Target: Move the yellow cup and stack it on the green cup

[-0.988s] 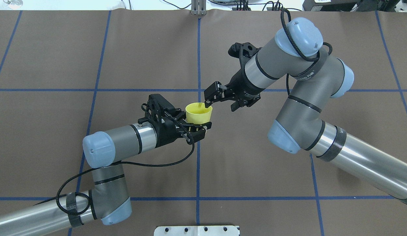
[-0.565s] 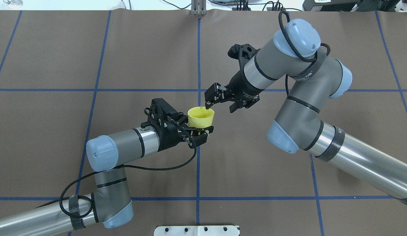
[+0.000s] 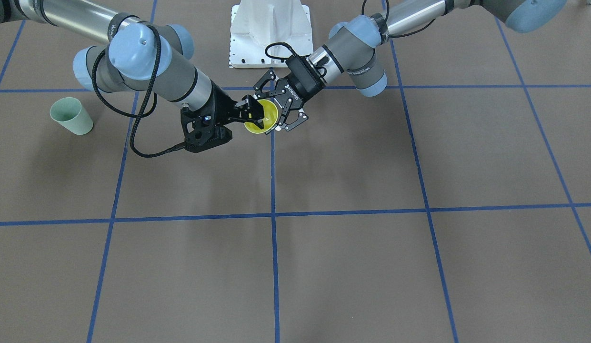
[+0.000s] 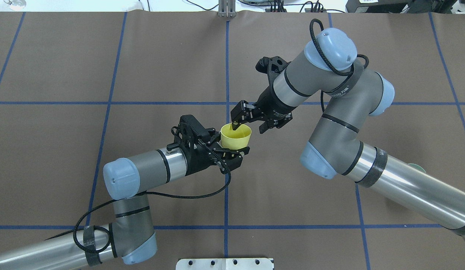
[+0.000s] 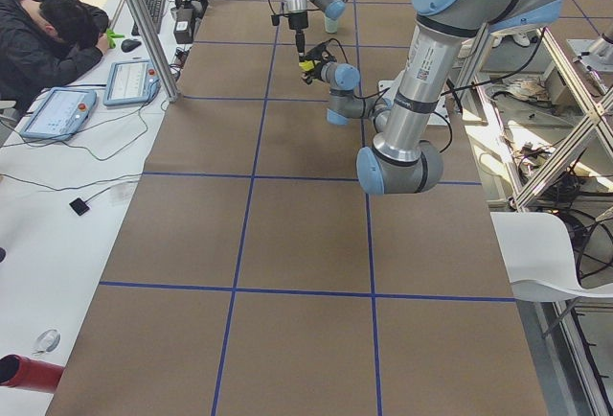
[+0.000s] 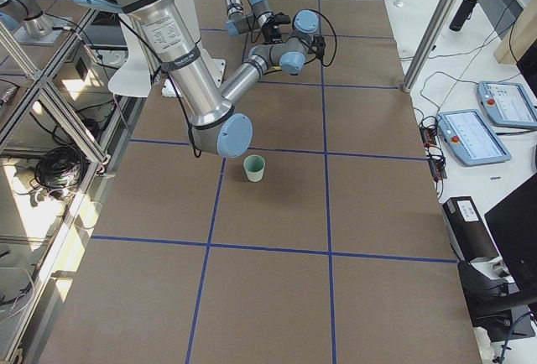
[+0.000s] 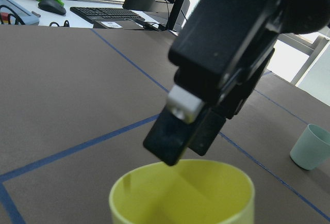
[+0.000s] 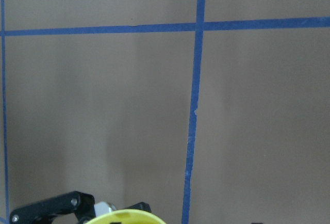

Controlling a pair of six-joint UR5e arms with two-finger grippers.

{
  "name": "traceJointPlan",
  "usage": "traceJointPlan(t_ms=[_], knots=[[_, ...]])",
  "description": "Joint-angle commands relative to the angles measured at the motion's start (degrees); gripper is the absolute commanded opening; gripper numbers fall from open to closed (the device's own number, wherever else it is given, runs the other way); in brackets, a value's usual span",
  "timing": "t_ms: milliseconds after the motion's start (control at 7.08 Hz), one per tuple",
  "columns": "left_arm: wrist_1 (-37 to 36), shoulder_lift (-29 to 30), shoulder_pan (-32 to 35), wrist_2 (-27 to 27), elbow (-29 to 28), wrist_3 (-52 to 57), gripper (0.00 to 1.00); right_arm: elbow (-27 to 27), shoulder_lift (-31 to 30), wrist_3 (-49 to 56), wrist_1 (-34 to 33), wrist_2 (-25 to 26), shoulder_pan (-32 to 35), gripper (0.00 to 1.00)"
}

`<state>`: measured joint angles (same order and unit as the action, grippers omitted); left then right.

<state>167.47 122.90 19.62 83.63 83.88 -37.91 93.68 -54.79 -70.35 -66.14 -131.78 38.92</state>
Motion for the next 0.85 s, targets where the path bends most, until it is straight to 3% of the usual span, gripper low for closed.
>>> traceJointPlan(t_ms=[0,141,706], knots=[[0.0,0.2,0.1,0.0,-0.4,2.4,0.00,0.0,-0.1,-0.1,0.0,-0.2,-0.5,0.84],[0.0,0.2,0.1,0.0,-0.5,2.4,0.00,0.0,-0.1,0.1,0.0,-0.6,-0.5,0.82],[0.0,0.2,0.2,0.0,-0.5,2.4,0.00,0.2,-0.5,0.5,-0.2,-3.2,-0.5,0.50]])
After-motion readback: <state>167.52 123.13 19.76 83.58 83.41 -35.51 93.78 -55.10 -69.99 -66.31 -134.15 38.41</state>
